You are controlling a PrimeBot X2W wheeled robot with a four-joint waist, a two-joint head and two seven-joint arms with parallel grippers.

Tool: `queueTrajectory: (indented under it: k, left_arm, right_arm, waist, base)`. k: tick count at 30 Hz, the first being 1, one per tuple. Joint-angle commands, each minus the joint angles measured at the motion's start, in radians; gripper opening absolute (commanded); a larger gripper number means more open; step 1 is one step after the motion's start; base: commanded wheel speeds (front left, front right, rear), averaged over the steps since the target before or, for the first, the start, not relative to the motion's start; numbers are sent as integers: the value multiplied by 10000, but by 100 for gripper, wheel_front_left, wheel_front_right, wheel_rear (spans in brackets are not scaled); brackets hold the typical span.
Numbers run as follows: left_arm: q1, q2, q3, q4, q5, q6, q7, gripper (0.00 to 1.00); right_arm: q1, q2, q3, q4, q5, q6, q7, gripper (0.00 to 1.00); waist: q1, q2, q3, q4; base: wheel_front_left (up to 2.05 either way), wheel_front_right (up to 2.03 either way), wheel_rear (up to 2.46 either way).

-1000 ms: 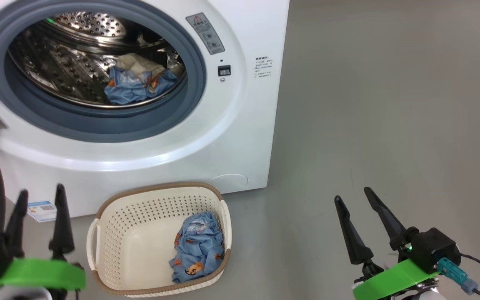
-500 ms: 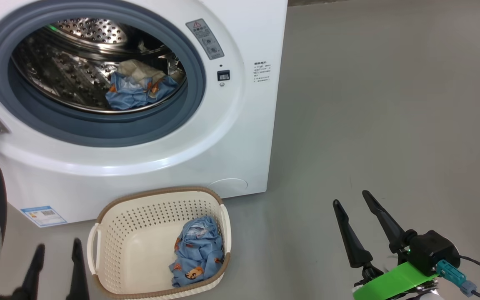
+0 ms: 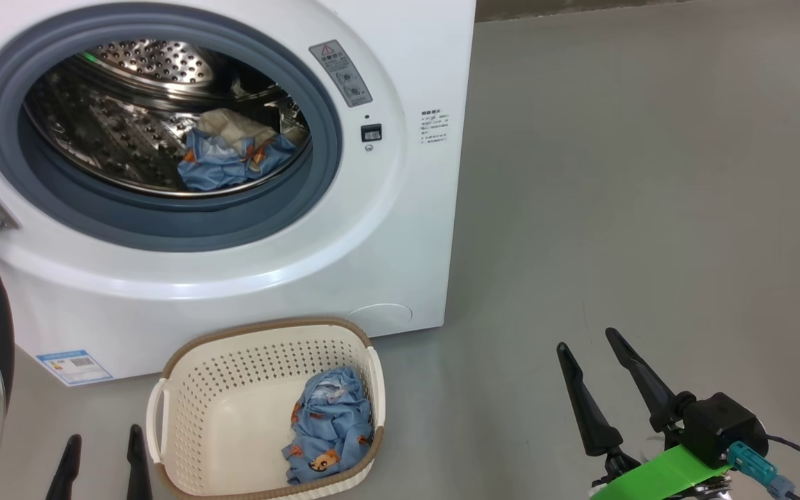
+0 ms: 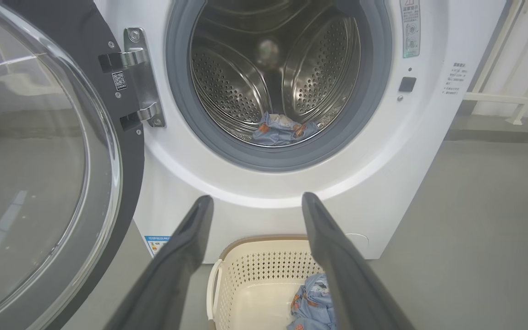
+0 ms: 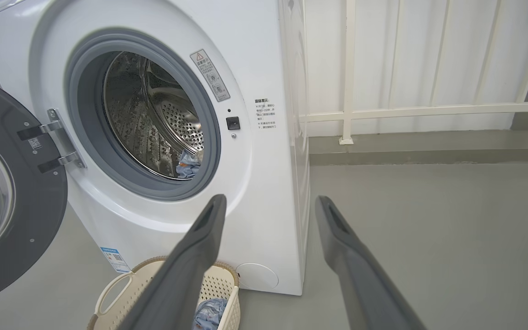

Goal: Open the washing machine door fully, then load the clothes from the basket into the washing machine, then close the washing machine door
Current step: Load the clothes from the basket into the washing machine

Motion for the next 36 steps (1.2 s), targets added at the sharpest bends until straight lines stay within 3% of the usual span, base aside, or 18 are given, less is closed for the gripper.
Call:
queueTrajectory:
  k: [1,18,36]
  left_arm:
    - [-84,34,409,-317,89,59,-132,100]
    - [-290,-61,543,-436,343,-119,-135,100]
    - [-2177,271,459,157,544,-611,-135,100]
  right_arm:
    - [-20,-29,193,-234,14,16,-46,100]
    - [-75,-15,108,-335,-14,16,-46,100]
    - [-662,113,-39,-510,-55,16,-46,100]
  waist:
    - [0,0,-11,4]
    - [0,0,305,25]
    - [0,0,1696,-245]
  base:
    - [0,0,0]
    - [0,0,0]
    - [0,0,0]
